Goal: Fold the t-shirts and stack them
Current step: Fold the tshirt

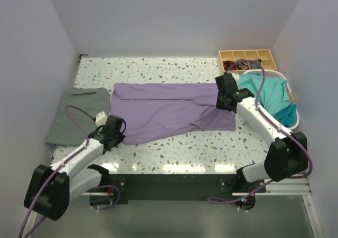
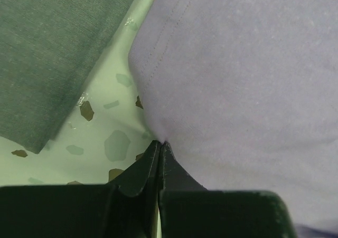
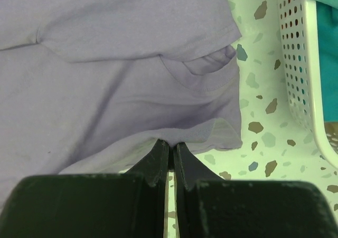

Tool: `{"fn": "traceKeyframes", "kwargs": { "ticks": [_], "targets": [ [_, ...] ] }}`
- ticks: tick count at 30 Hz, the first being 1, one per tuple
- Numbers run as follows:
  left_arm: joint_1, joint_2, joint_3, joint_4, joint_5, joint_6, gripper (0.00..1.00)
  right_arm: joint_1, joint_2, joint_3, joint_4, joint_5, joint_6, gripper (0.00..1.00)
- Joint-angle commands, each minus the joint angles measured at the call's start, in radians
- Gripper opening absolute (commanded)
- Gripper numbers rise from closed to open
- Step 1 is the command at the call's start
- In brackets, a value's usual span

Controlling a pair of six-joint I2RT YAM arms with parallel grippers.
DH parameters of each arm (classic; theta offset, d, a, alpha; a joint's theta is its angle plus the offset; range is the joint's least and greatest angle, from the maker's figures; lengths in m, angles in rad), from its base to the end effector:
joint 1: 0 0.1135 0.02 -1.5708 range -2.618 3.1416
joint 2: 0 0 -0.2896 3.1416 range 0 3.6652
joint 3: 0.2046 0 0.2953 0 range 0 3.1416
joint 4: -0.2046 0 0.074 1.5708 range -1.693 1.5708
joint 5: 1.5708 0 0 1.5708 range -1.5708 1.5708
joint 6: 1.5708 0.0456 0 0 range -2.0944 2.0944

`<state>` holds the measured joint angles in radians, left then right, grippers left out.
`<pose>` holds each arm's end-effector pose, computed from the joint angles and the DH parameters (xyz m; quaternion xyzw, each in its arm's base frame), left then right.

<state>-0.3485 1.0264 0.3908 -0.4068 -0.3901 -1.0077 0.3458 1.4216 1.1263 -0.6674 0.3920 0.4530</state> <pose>0.1910 -0.0509 0.1375 -0.3544 0.8796 -0.0150 0.3169 0.3233 0.0980 0.2778 0.1084 0.9314 -0.0570 0.3428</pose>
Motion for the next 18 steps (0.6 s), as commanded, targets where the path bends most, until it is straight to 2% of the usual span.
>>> {"fn": "traceKeyframes", "kwargs": {
  "ticks": [1, 4, 10, 18],
  "targets": [
    [-0.001, -0.019, 0.086, -0.019, -0.084, 0.067, 0.00, -0.002, -0.062, 0.026, -0.023, 0.045, -0.028, 0.00],
    [-0.001, -0.015, 0.149, -0.061, -0.127, 0.110, 0.00, -0.002, -0.073, 0.038, -0.035, 0.061, -0.040, 0.00],
    [-0.001, 0.018, 0.229, -0.043, -0.145, 0.198, 0.00, -0.002, -0.076, 0.050, -0.044, 0.071, -0.046, 0.00],
    [0.016, 0.202, 0.339, 0.022, -0.098, 0.349, 0.00, -0.008, -0.049, 0.095, -0.020, 0.126, -0.094, 0.00]
  ]
}}
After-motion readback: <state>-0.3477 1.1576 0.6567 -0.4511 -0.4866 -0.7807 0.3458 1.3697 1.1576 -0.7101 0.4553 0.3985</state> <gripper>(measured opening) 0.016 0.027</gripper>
